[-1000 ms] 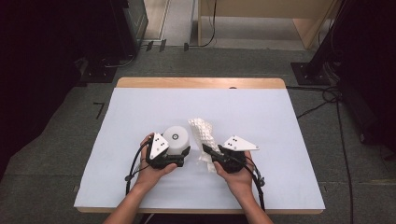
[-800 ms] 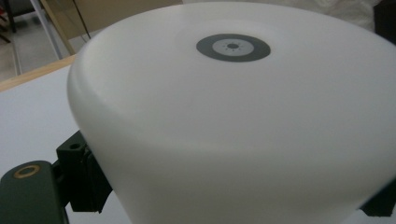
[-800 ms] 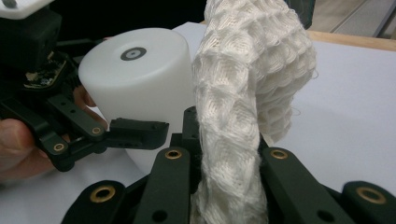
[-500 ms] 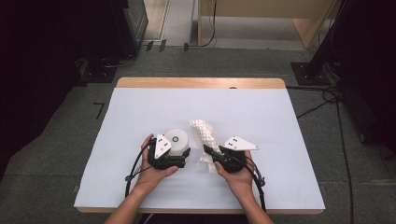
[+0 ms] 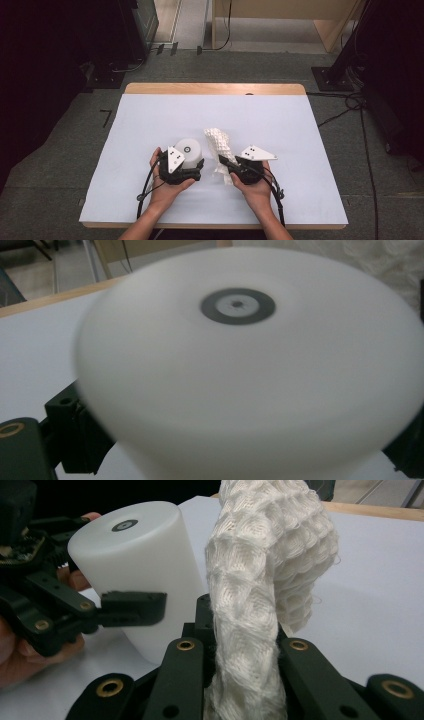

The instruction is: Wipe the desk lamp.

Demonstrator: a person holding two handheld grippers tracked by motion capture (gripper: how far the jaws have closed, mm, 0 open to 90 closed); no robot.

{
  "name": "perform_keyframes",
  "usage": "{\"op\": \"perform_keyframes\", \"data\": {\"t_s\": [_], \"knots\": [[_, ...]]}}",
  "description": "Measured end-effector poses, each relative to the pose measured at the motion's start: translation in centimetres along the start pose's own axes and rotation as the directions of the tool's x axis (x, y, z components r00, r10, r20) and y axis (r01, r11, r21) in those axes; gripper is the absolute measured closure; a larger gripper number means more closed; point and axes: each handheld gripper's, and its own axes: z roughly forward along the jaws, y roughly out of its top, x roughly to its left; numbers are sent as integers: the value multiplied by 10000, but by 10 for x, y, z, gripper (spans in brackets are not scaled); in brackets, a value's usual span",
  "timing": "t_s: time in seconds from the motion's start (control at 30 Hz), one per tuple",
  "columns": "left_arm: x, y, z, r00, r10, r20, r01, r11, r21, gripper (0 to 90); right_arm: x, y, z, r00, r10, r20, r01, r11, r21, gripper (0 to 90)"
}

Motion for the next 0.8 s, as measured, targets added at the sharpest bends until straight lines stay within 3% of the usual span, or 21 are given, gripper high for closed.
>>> {"op": "perform_keyframes", "data": {"t_s": [0.03, 0.23, 0.33, 0.47, 0.53, 0.67, 0.77, 0.8], "knots": [[0, 0, 1, 9999, -45, -105, 45, 10000, 17, 56, 0, 0, 0, 10000, -1, -15, 1, 10000, -4, 788], [8, 1, -1, 9989, -145, 455, 143, 9999, 46, 82, 1, -1, 2, 10000, -1, -25, 1, 10000, 62, 788], [16, 3, -4, 9921, -486, 1160, 505, 9986, -136, 83, 2, -1, 2, 10000, -27, -63, 27, 10000, 37, 789], [25, 9, -12, 9761, -733, 2047, 867, 9946, -574, 83, 4, -1, 3, 9999, -32, -142, 33, 10000, 65, 789], [30, 11, -16, 9602, -875, 2654, 1113, 9909, -762, 83, 7, -1, 4, 9997, -93, -212, 95, 9999, 70, 789], [35, 14, -21, 9311, -1182, 3450, 1634, 9809, -1050, 84, 15, -2, 8, 9987, -262, -447, 271, 9994, 198, 788], [35, 14, -22, 9203, -1163, 3736, 1695, 9791, -1127, 84, 20, -3, 10, 9977, -337, -595, 352, 9991, 251, 788], [35, 14, -22, 9202, -1132, 3748, 1667, 9795, -1133, 84, 21, -3, 11, 9975, -344, -619, 360, 9990, 254, 788]]}}
